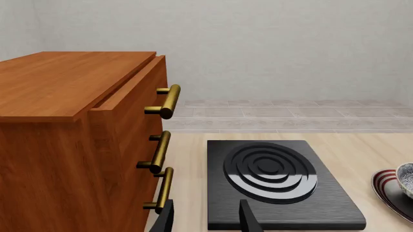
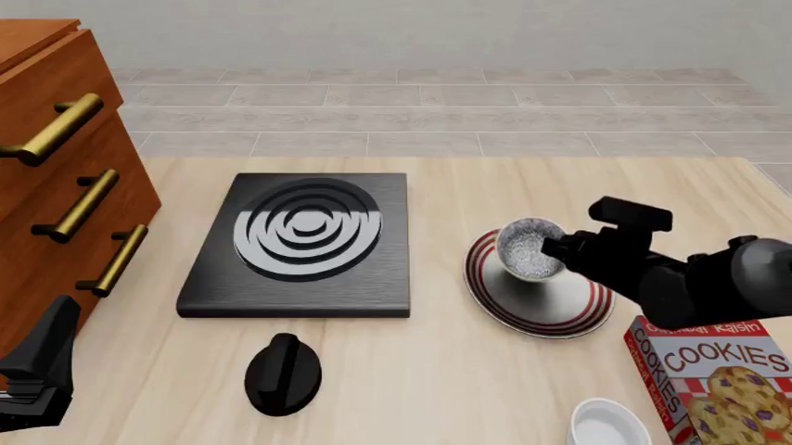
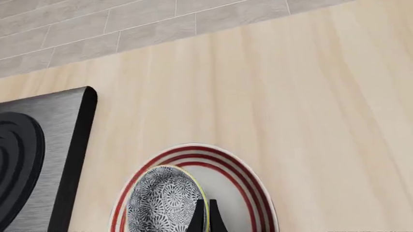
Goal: Pick the akita bowl on the stove and place it on the plate.
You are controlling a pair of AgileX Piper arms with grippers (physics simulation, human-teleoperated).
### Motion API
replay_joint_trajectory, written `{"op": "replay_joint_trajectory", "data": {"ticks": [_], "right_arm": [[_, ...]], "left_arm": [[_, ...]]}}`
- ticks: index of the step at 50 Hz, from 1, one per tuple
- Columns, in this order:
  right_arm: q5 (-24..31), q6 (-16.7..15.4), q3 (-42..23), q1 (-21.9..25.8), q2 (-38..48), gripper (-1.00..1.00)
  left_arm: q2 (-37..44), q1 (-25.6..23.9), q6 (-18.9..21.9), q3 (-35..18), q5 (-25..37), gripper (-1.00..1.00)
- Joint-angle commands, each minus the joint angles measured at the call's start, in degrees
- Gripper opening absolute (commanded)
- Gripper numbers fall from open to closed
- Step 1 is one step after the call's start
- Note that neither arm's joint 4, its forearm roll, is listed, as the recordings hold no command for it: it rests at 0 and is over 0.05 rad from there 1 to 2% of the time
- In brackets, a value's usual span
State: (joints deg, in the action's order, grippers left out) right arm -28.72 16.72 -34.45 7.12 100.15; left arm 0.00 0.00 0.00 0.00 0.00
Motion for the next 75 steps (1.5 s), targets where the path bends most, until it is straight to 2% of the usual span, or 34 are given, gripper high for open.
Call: {"op": "replay_joint_trajectory", "data": {"ticks": [1,23,24,36,41,44,57,59,62,64,66,69,70,75], "right_arm": [[-0.8,0.5,0.1,-0.1,0.4,-1.0],[-1.3,0.2,0.3,-0.2,1.5,-1.0],[-1.2,0.3,0.3,-0.1,1.3,1.0],[-1.0,-0.5,0.5,-0.4,0.4,1.0],[-1.0,-1.9,0.8,-0.9,-1.1,1.0],[-0.1,-4.8,1.2,-1.1,-4.3,1.0],[1.6,-4.9,2.0,-0.1,-9.3,1.0],[1.7,-5.5,2.1,-0.1,-9.9,1.0],[2.0,-9.3,2.5,-0.9,-13.0,1.0],[1.7,-7.1,3.0,-0.5,-15.0,1.0],[1.5,-9.7,3.4,-1.5,-16.6,1.0],[0.1,-7.5,4.7,-1.8,-17.7,1.0],[-0.4,-8.3,5.2,-2.0,-18.3,1.0],[-3.7,-8.5,8.2,-2.6,-20.8,1.0]], "left_arm": [[0.0,0.0,0.0,0.0,0.0,1.0],[0.0,0.0,0.0,0.0,0.0,1.0],[0.0,0.0,0.0,0.0,0.0,1.0],[0.0,0.0,0.0,0.0,0.0,1.0],[0.0,0.0,0.0,0.0,0.0,1.0],[0.0,0.0,0.0,0.0,0.0,1.0],[0.0,0.0,0.0,0.0,0.0,1.0],[0.0,0.0,0.0,0.0,0.0,1.0],[0.0,0.0,0.0,0.0,0.0,1.0],[0.0,0.0,0.0,0.0,0.0,1.0],[0.0,0.0,0.0,0.0,0.0,1.0],[0.0,0.0,0.0,0.0,0.0,1.0],[0.0,0.0,0.0,0.0,0.0,1.0],[0.0,0.0,0.0,0.0,0.0,1.0]]}}
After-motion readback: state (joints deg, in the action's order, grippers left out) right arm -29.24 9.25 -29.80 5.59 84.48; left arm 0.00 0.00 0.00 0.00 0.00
